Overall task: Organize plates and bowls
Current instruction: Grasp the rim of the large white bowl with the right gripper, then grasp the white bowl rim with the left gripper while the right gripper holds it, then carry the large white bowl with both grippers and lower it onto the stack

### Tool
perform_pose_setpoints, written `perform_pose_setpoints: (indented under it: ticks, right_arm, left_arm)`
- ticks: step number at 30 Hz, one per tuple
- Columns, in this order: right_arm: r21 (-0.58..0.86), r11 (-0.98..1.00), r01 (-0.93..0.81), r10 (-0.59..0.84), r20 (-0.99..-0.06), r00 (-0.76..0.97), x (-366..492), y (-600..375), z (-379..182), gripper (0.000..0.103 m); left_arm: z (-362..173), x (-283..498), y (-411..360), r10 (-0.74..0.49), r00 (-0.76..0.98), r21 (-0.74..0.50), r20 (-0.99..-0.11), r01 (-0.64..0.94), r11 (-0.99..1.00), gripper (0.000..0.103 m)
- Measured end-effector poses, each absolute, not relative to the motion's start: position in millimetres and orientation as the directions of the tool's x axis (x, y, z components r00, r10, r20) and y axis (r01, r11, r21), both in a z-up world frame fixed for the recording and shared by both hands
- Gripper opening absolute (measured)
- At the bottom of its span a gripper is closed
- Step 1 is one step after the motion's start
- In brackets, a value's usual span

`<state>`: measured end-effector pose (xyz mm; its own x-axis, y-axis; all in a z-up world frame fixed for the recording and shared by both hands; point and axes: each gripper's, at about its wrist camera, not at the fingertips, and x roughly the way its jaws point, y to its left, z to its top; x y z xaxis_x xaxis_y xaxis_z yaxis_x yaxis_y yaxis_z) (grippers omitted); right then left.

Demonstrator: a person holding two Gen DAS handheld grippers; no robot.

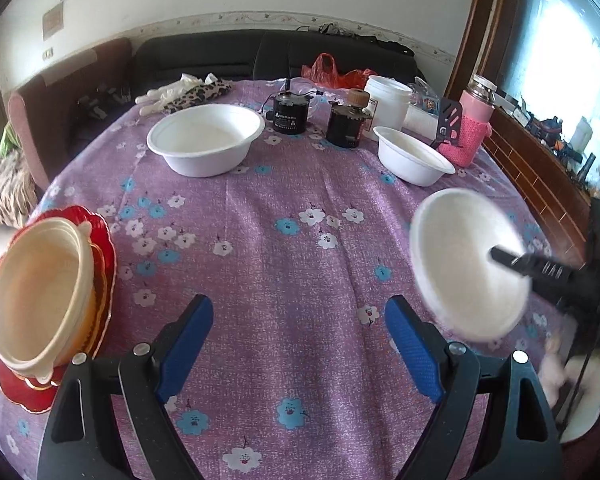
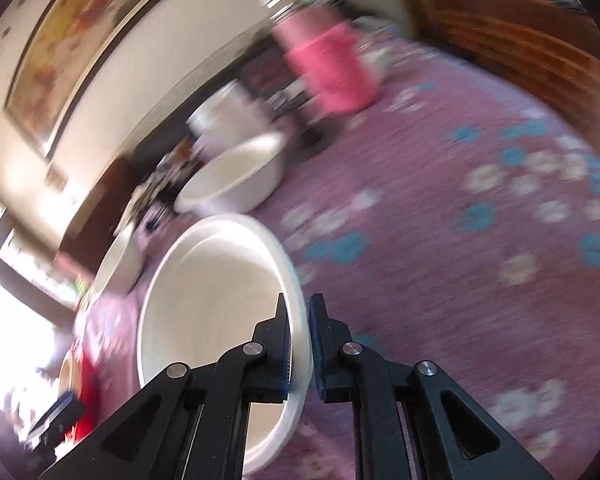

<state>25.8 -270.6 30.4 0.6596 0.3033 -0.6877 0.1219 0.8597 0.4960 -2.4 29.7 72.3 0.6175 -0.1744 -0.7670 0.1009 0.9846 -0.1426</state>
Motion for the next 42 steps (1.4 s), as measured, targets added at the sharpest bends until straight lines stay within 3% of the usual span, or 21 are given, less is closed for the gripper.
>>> perform_pose_setpoints:
  ticks: [4,8,18,19,20,21,23,42]
  right_arm:
    - [0.510,0.860,0.000,0.416,-0.701,0.580,32.2,-230.3,20.0,0.009]
    - [0.461,0.886,-0.052,0.408,-0.721,0.560,32.1,-207.5,17.5,0.009]
    - [0.465,0.882,-0.070,0.417,-0.704,0.576,30.3,-207.1,16.9,0.010]
    - [0.461,0.885,-0.069,0.412,-0.704,0.578,26.8,-207.8,17.8,0.010]
    - [0.452,0.889,-0.071,0.405,-0.706,0.581,24.7,-207.0,19.1,0.010]
    - [0.444,0.893,-0.073,0.399,-0.707,0.584,23.5,-205.9,20.2,0.010]
    - [0.424,0.903,-0.075,0.384,-0.713,0.586,23.1,-203.4,21.8,0.010]
    - [0.295,0.949,-0.111,0.294,-0.702,0.649,8.9,-173.0,40.0,0.010]
  left_arm:
    - [65.1,6.5,32.4,-0.204,0.594,-0.192,-0.778,0.085,0.978,0.087]
    - [58.2,19.5,27.7,-0.231,0.575,-0.227,-0.785,0.080,0.970,0.087]
    - [44.9,43.3,-17.8,-0.180,0.570,-0.124,-0.802,0.136,0.983,0.087]
    - [44.5,42.7,-20.2,-0.173,0.575,-0.114,-0.799,0.139,0.984,0.084]
    - [44.5,42.1,-22.0,-0.166,0.581,-0.103,-0.797,0.140,0.985,0.070]
    - [43.8,41.9,-24.4,-0.155,0.582,-0.086,-0.798,0.145,0.986,0.046]
    - [40.4,43.6,-27.5,-0.155,0.564,-0.078,-0.811,0.158,0.984,0.018]
    - [57.6,23.5,2.0,-0.186,0.590,-0.154,-0.786,0.105,0.982,0.015]
